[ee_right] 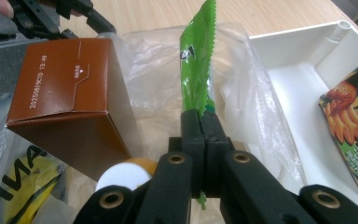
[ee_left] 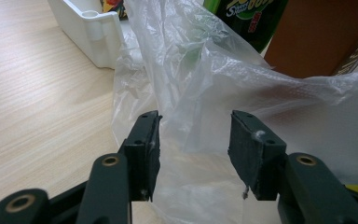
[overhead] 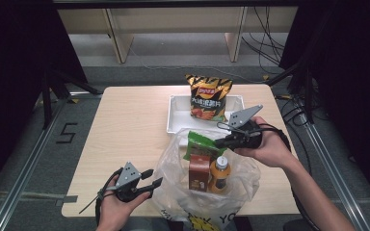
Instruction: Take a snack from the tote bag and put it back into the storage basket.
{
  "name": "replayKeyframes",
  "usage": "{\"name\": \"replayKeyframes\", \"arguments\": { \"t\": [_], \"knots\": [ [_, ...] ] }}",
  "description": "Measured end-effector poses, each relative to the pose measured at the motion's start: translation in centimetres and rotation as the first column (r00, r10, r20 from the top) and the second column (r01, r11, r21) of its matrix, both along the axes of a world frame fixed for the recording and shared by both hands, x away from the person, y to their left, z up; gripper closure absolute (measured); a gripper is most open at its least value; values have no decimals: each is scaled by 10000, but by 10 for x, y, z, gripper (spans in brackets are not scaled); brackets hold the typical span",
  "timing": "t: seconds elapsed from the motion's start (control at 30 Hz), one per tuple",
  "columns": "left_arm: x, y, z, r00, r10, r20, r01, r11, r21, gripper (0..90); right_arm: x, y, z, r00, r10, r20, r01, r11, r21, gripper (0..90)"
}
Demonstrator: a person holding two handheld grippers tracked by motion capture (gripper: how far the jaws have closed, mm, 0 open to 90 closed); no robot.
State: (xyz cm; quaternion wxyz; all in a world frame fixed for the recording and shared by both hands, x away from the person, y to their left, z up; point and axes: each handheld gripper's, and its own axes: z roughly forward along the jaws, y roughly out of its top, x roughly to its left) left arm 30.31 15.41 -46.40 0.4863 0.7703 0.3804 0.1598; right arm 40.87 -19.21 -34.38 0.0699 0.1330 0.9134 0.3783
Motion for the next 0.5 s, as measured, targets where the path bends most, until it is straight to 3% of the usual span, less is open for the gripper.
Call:
{"name": "replayKeyframes", "arguments": {
  "t": [0.5],
  "knots": [
    [2, -2, 0, 9999, -113, 89, 112, 9999, 64, 525, -1, -9, 8, 9990, -238, 388, 214, 9980, 597, 900]
  ]
}}
